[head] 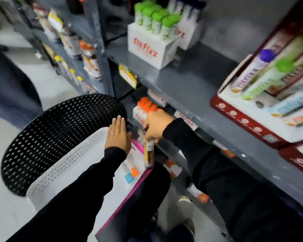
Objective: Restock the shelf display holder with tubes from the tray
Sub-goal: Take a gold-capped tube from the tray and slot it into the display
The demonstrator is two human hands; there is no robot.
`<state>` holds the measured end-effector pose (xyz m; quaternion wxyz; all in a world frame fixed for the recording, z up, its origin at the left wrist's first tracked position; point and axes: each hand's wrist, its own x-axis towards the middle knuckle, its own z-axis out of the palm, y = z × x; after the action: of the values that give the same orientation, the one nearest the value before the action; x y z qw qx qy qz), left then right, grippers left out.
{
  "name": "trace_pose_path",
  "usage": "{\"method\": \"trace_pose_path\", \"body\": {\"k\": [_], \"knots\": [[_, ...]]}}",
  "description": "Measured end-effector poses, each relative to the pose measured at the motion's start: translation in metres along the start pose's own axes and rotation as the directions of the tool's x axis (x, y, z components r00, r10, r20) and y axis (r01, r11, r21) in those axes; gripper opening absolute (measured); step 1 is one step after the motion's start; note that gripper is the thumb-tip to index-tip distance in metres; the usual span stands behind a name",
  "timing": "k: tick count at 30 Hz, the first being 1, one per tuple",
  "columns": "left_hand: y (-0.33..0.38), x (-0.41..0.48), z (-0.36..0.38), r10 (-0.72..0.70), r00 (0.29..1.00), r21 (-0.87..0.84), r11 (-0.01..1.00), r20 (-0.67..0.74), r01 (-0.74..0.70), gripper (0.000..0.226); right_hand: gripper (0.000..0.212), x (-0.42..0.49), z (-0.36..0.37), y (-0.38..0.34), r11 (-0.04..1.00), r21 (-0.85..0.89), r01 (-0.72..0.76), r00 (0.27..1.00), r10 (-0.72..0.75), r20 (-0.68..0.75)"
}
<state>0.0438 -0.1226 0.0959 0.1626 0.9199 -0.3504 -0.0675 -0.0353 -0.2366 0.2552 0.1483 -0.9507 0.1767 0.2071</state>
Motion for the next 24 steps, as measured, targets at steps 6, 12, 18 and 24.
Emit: {"method": "trace_pose_path", "body": {"k": [6,12,18,24], "knots": [[0.14,0.06,-0.041,0.41,0.909,-0.025,0.91,-0.076,-0.413,0.065,0.024,-0.084,-0.075,0.066,0.979,0.069,-0.194,0.964,0.203,-0.174],[0.213,0.062,-0.029,0.49,0.872,-0.003,0.872,-0.008,-0.49,0.061,0.011,-0.142,-0.1,0.11,0.944,0.197,-0.266,0.912,0.313,-0.264],[0.218,0.053,-0.009,0.429,0.9,0.097,0.895,0.071,-0.435,0.061,0.018,-0.169,-0.102,0.127,0.928,0.171,-0.332,0.84,0.373,-0.395],[0.219,0.051,-0.013,0.416,0.903,0.141,0.893,0.104,-0.428,0.057,0.026,-0.183,-0.104,0.132,0.913,0.221,-0.343,0.809,0.407,-0.424]]}}
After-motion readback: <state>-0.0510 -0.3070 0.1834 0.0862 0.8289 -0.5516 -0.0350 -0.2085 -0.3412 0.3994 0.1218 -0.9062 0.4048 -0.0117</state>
